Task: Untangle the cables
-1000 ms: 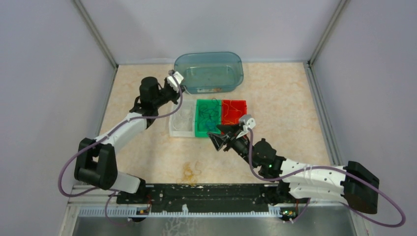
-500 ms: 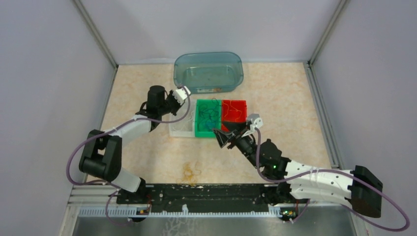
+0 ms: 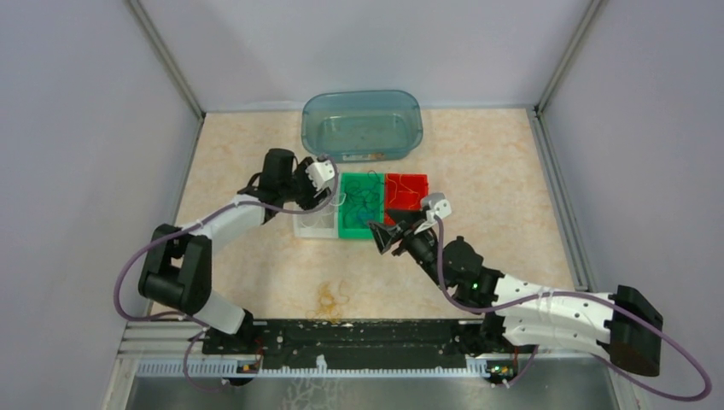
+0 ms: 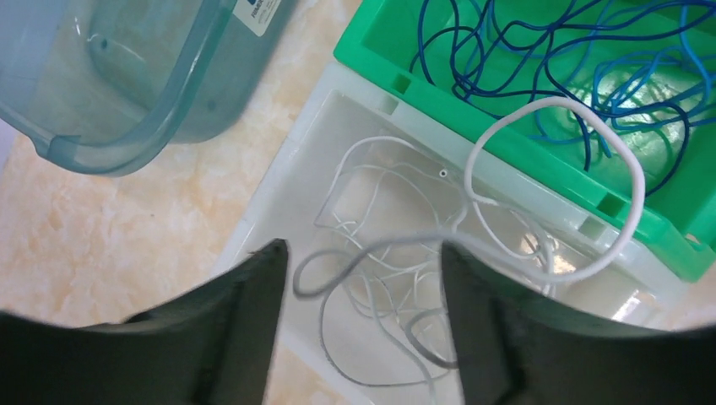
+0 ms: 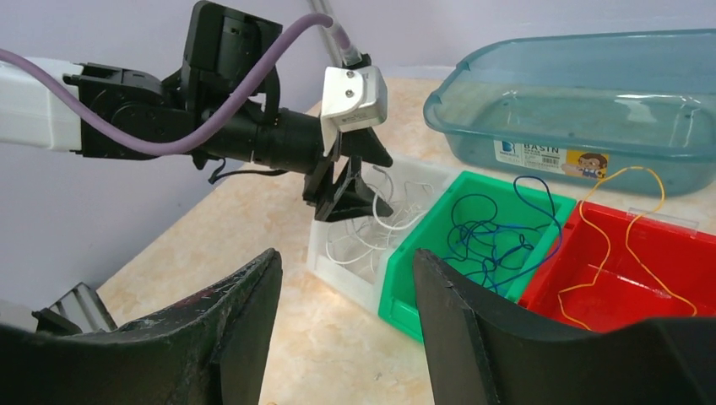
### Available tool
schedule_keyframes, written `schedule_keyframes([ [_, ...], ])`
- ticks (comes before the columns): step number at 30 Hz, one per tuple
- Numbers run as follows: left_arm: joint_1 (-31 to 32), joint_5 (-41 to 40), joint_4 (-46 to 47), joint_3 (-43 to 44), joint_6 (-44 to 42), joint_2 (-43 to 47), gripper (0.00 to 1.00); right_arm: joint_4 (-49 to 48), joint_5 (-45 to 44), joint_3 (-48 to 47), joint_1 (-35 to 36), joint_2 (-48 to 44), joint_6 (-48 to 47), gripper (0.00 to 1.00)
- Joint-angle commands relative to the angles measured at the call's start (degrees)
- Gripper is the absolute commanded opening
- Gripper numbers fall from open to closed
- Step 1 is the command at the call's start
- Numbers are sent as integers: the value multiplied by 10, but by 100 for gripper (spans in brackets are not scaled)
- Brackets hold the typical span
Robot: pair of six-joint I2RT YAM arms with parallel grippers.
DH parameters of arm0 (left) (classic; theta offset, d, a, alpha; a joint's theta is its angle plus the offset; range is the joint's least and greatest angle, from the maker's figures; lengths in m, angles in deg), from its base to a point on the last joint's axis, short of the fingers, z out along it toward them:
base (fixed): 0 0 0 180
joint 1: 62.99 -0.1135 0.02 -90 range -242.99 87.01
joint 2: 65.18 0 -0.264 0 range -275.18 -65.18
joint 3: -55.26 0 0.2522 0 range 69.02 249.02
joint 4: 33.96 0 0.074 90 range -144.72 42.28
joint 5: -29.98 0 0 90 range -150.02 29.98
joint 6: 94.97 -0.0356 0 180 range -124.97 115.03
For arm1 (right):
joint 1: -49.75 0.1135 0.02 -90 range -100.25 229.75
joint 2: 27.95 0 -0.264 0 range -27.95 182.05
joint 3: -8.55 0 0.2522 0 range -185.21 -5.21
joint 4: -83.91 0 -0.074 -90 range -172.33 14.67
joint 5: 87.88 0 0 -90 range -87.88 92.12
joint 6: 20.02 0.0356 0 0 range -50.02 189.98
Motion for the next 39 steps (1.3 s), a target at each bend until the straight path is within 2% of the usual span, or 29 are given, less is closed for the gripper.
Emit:
schedule_keyframes([
  [1, -11, 67, -71, 36, 26, 38, 79, 7, 6, -44, -4, 10, -3, 60],
  [4, -13, 104, -94, 47, 37, 67, 82, 19, 14, -55, -4, 18, -4, 60],
  [8, -39, 170, -189, 117, 24, 63, 84, 29, 23, -64, -4, 22, -1, 60],
  [13, -64, 215, -246, 151, 7, 47, 77, 46, 26, -69, -4, 24, 8, 60],
  [20, -14, 203, -180, 88, 59, 44, 75, 73, -4, -67, -4, 23, 25, 60],
  [23, 0, 175, -147, 91, 90, 22, 70, 72, -8, -61, -5, 18, 28, 60],
  [29, 5, 143, -136, 117, 108, -24, 61, 74, -10, -54, -8, 14, 34, 60],
  [34, 3, 76, -115, 102, 81, -37, 47, 73, -13, -54, -8, 11, 34, 60],
  [39, -3, 52, -93, 88, 81, -35, 30, 73, -13, -55, -11, 10, 30, 59],
])
